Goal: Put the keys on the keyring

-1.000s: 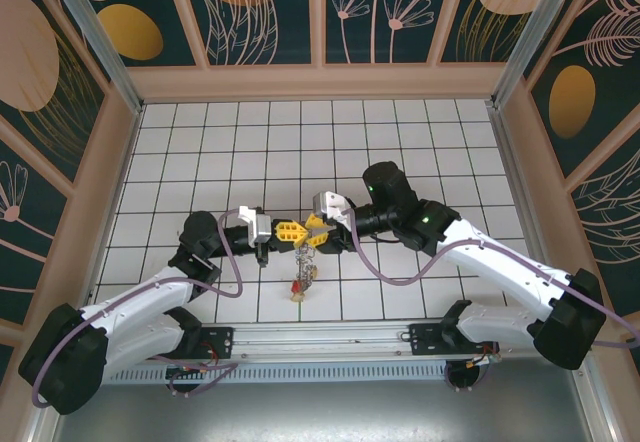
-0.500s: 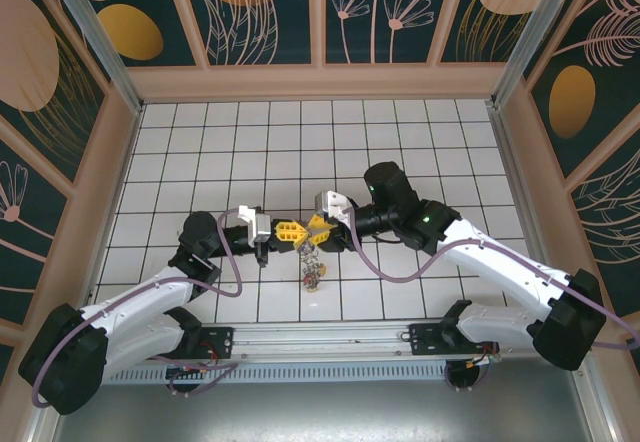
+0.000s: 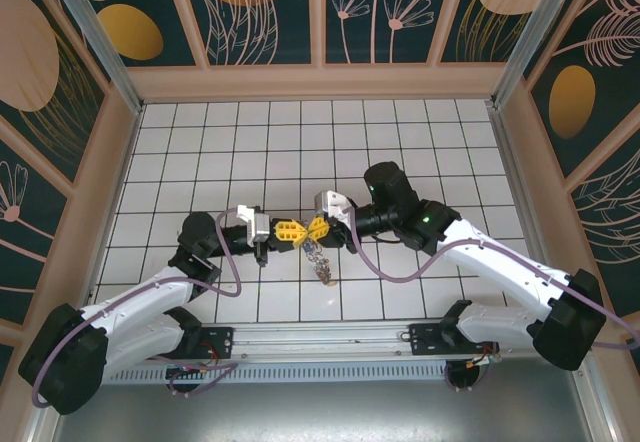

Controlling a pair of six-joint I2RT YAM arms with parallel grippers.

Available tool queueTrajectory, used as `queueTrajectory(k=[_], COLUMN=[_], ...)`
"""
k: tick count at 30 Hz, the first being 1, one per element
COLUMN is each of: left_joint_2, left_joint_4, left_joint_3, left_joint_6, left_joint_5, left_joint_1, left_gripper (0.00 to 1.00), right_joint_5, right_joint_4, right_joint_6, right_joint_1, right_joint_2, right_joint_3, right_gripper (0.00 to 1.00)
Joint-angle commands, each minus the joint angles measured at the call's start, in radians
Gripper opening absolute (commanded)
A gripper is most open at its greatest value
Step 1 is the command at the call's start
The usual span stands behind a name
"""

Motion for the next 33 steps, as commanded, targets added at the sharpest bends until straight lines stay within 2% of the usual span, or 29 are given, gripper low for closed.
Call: queueTrajectory(k=[1, 5, 8, 12, 15, 19, 25, 26, 28, 31, 33], left_joint_2=[-0.008, -0.019, -0.047, -0.076, -0.076, -0.045, 0.028, 0.032, 0.035, 0.027, 0.002], left_joint_4=[0.071, 0.010, -0.231, -0.579, -0.685, -0.736, -0.824, -0.821, -0.807, -0.749, -0.650], left_joint_3=[0.024, 0.030, 0.081, 0.156, 0.179, 0.201, 0.254, 0.256, 0.258, 0.251, 0.218], left_joint_6=[-0.011, 0.002, 0.126, 0.330, 0.379, 0.400, 0.433, 0.433, 0.426, 0.397, 0.336], left_joint_5=[0.022, -0.008, -0.003, -0.025, -0.056, -0.044, -0.017, -0.014, -0.009, 0.004, 0.012], left_joint_1=[-0.008, -0.009, -0.008, -0.008, -0.009, -0.008, -0.009, -0.009, -0.009, -0.008, -0.008], left_gripper=[0.00, 0.00, 0.08, 0.10, 0.11, 0.15, 0.14, 0.12, 0.00, 0.00, 0.00], right_joint_5=[-0.031, 0.000, 0.055, 0.115, 0.179, 0.261, 0.324, 0.330, 0.335, 0.343, 0.317], right_joint_4=[0.028, 0.002, -0.044, -0.106, -0.163, -0.217, -0.210, -0.207, -0.201, -0.190, -0.165], right_joint_6=[-0.002, -0.013, -0.026, -0.046, -0.083, -0.116, -0.116, -0.116, -0.117, -0.122, -0.114], right_joint_1=[-0.005, -0.005, -0.003, 0.005, 0.031, 0.075, 0.116, 0.121, 0.127, 0.133, 0.119], right_joint_2=[0.005, 0.001, 0.001, 0.003, 0.020, 0.056, 0.063, 0.062, 0.064, 0.062, 0.042], right_joint_3=[0.004, 0.011, 0.028, 0.066, 0.096, 0.143, 0.164, 0.164, 0.164, 0.155, 0.133], right_gripper=[0.00, 0.00, 0.00, 0.00, 0.00, 0.00, 0.00, 0.00, 0.00, 0.00, 0.00])
